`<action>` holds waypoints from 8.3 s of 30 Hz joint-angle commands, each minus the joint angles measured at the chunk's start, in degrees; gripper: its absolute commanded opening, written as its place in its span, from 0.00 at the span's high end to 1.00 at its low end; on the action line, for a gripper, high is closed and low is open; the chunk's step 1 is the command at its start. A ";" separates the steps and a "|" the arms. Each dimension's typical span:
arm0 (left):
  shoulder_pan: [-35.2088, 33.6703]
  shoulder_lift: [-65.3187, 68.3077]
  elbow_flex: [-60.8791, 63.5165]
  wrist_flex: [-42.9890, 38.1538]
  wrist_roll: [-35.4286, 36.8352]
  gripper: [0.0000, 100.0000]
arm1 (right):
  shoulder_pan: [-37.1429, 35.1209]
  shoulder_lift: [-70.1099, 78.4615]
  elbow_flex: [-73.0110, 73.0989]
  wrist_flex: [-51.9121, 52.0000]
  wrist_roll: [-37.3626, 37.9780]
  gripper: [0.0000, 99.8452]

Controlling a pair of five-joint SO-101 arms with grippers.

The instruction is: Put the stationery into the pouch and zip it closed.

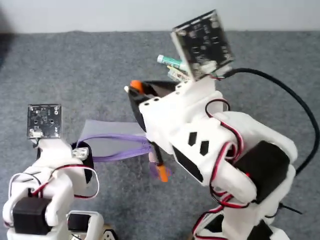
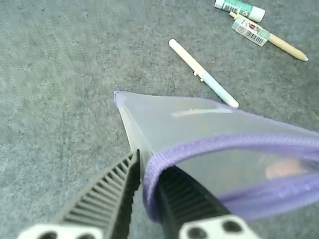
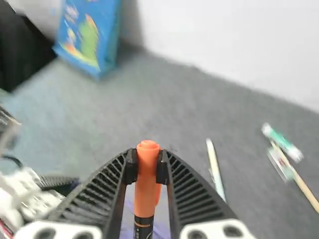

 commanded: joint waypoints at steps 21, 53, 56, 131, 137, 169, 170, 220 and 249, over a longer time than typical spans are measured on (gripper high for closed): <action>0.18 24.18 -18.95 4.84 1.05 0.99 | -1.80 14.29 -0.18 -29.41 -1.14 0.99; -0.18 24.18 -19.12 4.84 1.05 0.99 | -0.75 18.42 -0.26 -19.65 -1.32 0.99; -0.18 24.18 -19.12 4.84 1.05 0.99 | -1.63 16.48 -0.26 -19.21 -1.05 0.99; 0.00 24.53 -18.86 5.10 1.05 0.99 | -2.59 -39.60 77.71 -80.57 17.41 0.99; 0.09 24.53 -18.86 5.10 1.05 0.99 | -8.31 -39.60 79.91 -85.76 18.64 0.99; -0.26 24.53 -18.86 4.92 1.05 0.99 | -10.24 -33.54 86.86 -86.55 21.54 0.88; -0.26 24.53 -18.86 4.92 1.05 0.99 | -10.15 -33.71 86.77 -86.11 21.54 0.86; -0.35 24.09 -14.46 4.75 0.97 0.99 | 33.71 65.71 -1.14 -31.96 26.55 0.67; -0.35 24.00 -14.46 4.48 0.97 0.99 | 31.69 103.08 -43.16 -23.25 34.55 0.99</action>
